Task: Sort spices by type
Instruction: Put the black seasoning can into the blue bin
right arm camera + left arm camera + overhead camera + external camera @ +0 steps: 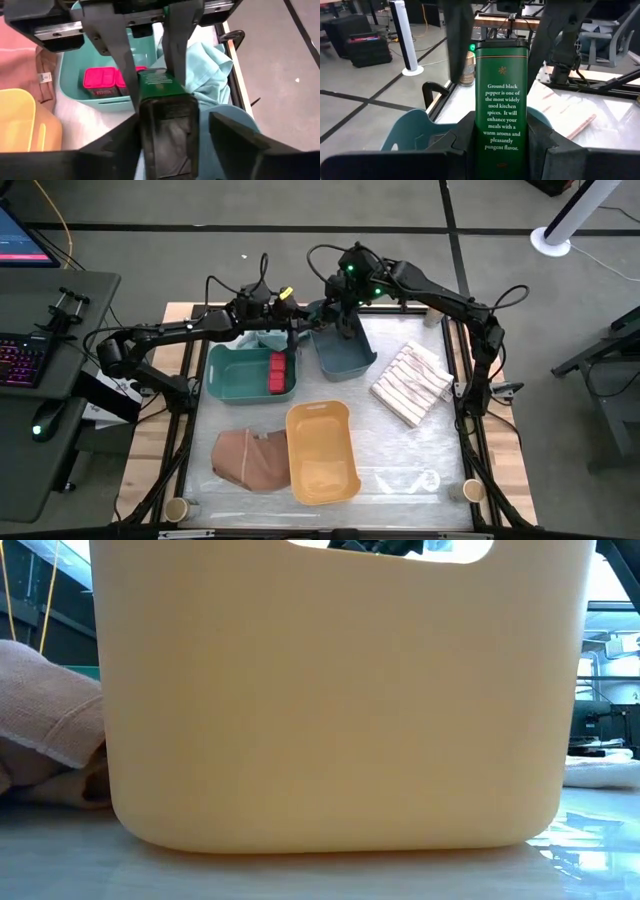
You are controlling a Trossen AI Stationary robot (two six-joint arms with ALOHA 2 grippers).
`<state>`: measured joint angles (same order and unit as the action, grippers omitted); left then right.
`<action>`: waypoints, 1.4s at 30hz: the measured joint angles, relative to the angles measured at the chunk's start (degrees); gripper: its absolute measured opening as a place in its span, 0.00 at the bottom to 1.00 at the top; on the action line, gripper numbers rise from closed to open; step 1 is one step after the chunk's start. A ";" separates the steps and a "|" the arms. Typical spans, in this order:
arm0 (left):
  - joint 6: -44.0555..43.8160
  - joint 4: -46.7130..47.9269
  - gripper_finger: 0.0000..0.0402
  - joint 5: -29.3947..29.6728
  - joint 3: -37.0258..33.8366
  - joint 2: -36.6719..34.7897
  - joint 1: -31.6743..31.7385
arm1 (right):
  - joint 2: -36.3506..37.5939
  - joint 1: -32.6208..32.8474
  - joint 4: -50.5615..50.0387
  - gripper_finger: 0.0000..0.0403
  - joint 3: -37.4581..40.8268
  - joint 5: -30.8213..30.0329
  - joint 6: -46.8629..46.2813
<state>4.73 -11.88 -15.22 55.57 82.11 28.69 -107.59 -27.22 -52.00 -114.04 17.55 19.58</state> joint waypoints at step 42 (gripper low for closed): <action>6.46 16.84 0.64 35.11 0.09 -11.91 -0.39 | -15.36 -3.35 -8.69 0.30 0.07 -13.71 -48.24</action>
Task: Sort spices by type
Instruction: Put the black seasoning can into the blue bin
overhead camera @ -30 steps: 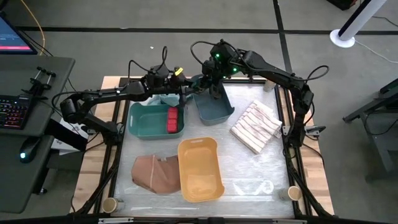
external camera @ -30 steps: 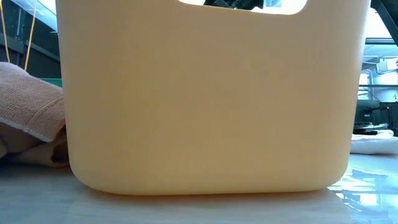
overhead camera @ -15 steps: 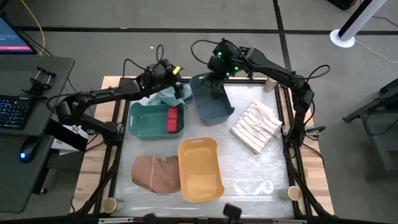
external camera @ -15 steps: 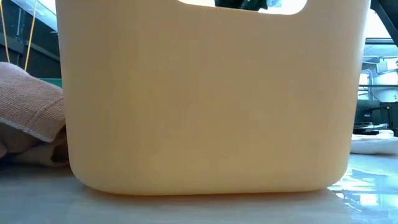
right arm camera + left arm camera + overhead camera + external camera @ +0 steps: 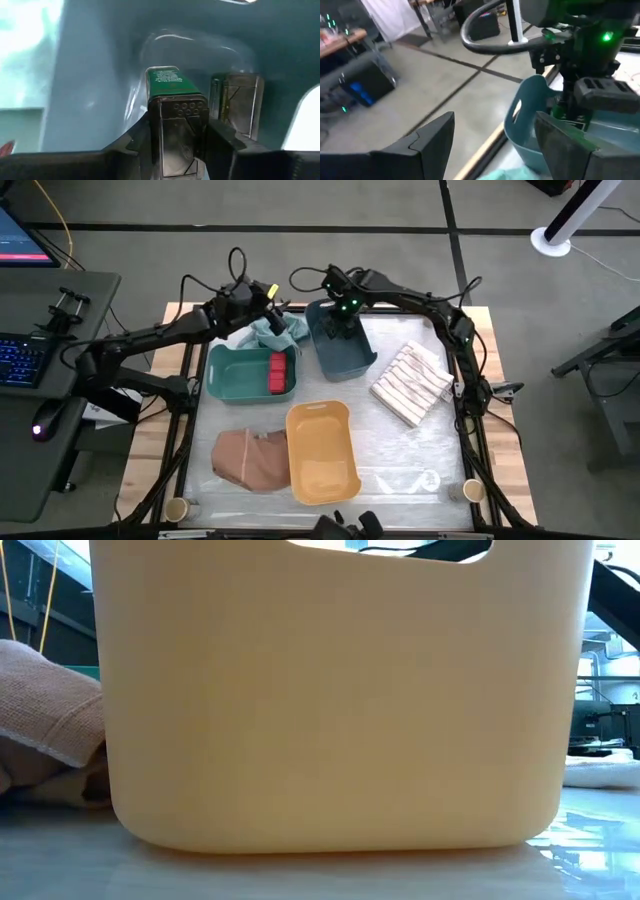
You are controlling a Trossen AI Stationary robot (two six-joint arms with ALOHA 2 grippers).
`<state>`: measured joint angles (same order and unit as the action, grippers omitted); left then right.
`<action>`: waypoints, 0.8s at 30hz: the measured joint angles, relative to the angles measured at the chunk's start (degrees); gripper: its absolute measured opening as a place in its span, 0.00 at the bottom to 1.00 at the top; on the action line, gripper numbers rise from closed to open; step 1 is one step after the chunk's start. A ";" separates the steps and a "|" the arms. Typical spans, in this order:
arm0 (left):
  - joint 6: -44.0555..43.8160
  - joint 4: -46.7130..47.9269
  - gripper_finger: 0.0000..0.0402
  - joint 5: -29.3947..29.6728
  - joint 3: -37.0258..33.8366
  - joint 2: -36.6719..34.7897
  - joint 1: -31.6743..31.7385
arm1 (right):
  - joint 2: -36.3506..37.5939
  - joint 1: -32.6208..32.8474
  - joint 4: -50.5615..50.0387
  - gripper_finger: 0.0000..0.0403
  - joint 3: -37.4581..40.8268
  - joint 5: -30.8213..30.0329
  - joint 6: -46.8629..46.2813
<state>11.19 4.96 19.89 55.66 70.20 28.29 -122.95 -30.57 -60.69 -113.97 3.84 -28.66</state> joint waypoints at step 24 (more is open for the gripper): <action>-1.54 2.11 0.65 -0.01 -0.02 -0.09 -0.09 | -0.92 0.25 -3.33 0.39 1.59 -6.83 -6.05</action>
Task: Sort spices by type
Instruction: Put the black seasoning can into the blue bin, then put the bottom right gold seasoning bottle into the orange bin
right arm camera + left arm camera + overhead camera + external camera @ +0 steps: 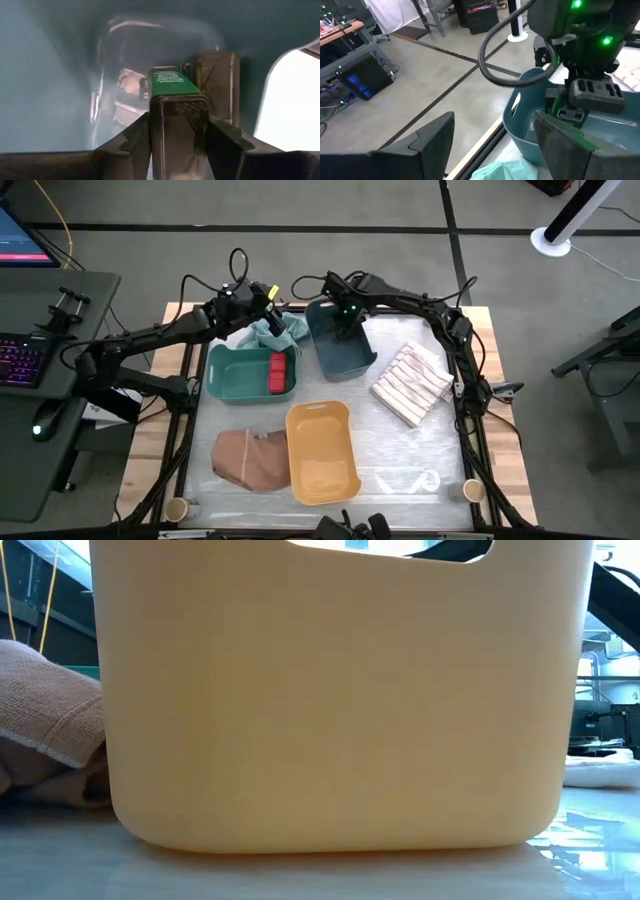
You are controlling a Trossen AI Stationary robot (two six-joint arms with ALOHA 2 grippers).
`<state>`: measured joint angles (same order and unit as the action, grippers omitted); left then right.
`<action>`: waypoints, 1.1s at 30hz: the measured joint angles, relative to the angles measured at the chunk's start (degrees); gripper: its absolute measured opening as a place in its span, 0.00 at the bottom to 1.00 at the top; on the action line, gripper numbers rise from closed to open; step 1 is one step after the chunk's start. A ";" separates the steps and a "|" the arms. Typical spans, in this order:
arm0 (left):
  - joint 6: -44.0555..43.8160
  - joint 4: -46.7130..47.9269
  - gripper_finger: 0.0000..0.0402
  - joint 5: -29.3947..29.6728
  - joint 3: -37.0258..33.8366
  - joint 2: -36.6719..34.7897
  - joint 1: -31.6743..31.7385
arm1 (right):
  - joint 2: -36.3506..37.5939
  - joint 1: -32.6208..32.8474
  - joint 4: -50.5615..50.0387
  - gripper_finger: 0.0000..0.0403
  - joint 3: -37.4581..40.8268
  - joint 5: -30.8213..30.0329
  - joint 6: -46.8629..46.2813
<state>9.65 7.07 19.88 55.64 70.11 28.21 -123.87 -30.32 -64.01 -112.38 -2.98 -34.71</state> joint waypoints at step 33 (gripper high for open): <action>5.37 2.15 0.65 2.20 -0.04 -0.21 0.00 | 4.83 -0.82 3.56 0.41 0.67 -4.64 8.95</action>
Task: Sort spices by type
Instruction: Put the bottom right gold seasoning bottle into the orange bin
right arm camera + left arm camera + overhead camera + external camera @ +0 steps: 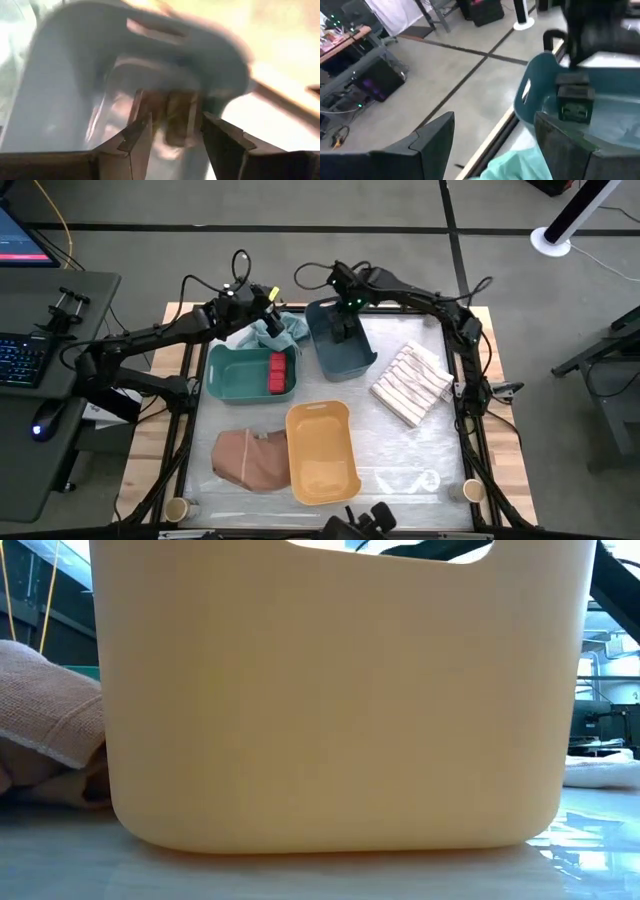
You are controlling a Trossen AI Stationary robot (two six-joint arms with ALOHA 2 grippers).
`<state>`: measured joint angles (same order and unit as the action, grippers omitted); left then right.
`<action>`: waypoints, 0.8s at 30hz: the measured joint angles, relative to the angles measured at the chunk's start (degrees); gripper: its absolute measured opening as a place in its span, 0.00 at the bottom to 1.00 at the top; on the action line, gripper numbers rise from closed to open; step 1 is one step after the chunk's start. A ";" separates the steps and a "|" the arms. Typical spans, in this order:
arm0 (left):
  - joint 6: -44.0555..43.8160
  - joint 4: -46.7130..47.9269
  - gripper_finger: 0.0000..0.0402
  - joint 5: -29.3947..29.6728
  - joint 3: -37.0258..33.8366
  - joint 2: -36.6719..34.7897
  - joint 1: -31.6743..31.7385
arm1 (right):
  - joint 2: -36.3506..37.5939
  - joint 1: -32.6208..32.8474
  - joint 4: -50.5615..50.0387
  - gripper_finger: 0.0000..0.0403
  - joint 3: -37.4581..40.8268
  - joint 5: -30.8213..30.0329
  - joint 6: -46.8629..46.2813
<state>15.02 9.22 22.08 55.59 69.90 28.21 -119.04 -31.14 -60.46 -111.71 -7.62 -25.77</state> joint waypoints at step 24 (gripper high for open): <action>-28.22 -0.62 0.65 -34.85 -13.56 -17.97 -1.23 | 12.15 11.00 -29.00 0.41 1.63 -1.30 16.03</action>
<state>-13.19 8.61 -12.76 42.04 51.93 26.98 -106.89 -20.13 -89.46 -110.08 -8.92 -9.74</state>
